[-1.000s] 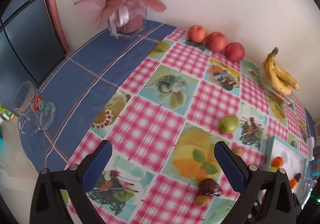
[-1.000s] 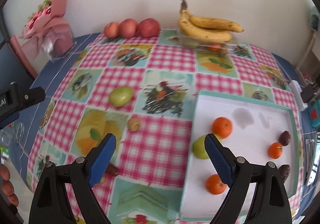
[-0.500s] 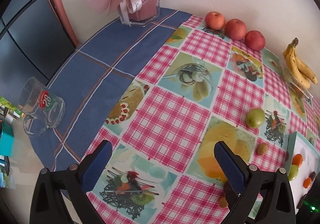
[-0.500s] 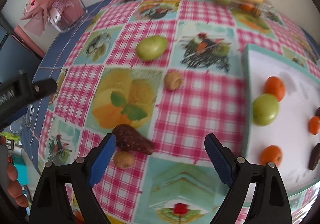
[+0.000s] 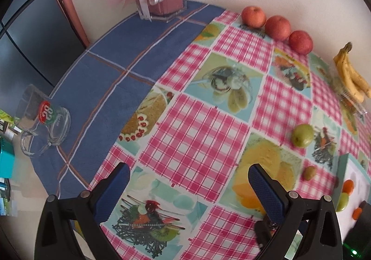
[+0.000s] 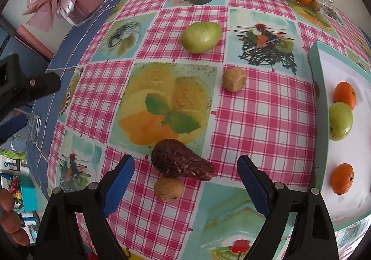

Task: Organize fruits
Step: 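Grasp a brown date with the right tool while the left tool grasps a small kiwi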

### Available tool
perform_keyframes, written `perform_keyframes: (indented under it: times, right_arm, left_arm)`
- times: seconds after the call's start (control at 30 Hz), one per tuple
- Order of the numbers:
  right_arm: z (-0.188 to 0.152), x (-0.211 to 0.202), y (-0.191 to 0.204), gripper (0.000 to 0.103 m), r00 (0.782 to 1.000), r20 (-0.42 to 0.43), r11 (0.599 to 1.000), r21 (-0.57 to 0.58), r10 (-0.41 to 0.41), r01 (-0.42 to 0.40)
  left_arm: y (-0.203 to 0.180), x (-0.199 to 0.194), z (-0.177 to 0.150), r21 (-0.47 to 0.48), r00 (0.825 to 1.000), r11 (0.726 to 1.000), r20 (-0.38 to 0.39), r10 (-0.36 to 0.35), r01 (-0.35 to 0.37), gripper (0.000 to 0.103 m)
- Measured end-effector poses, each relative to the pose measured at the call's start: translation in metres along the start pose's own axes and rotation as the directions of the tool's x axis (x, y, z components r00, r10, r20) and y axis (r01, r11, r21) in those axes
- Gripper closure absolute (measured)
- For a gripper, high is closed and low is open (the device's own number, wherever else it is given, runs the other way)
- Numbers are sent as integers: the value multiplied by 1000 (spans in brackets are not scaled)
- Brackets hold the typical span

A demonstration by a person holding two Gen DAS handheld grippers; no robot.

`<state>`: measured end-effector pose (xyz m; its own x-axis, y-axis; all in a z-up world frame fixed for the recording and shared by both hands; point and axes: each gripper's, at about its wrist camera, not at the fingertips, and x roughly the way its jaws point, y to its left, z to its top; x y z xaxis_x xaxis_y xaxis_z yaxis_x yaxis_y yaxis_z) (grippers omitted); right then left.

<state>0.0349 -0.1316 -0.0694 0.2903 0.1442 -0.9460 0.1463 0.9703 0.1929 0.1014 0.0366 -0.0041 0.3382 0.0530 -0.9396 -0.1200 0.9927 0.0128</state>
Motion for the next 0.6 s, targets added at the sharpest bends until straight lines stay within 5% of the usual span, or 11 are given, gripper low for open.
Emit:
perform_keyframes:
  times: [0.13, 0.2, 0.4, 0.6]
  right_arm:
    - [1, 2, 3, 16, 1000, 3, 1000, -9, -9, 9]
    - [1, 3, 3, 32, 1000, -2, 1000, -13, -9, 9]
    - [2, 6, 4, 45, 1000, -7, 1000, -15, -6, 6]
    - [2, 6, 3, 45, 1000, -9, 1000, -21, -6, 6]
  left_arm:
    - [2, 16, -2, -20, 999, 1000, -48, 0, -1, 0]
    - [3, 20, -3, -34, 998, 999, -62, -5, 3, 0]
    - [2, 25, -5, -39, 997, 999, -77, -14, 11, 0]
    - [-1, 24, -5, -29, 997, 999, -75, -19, 17, 0]
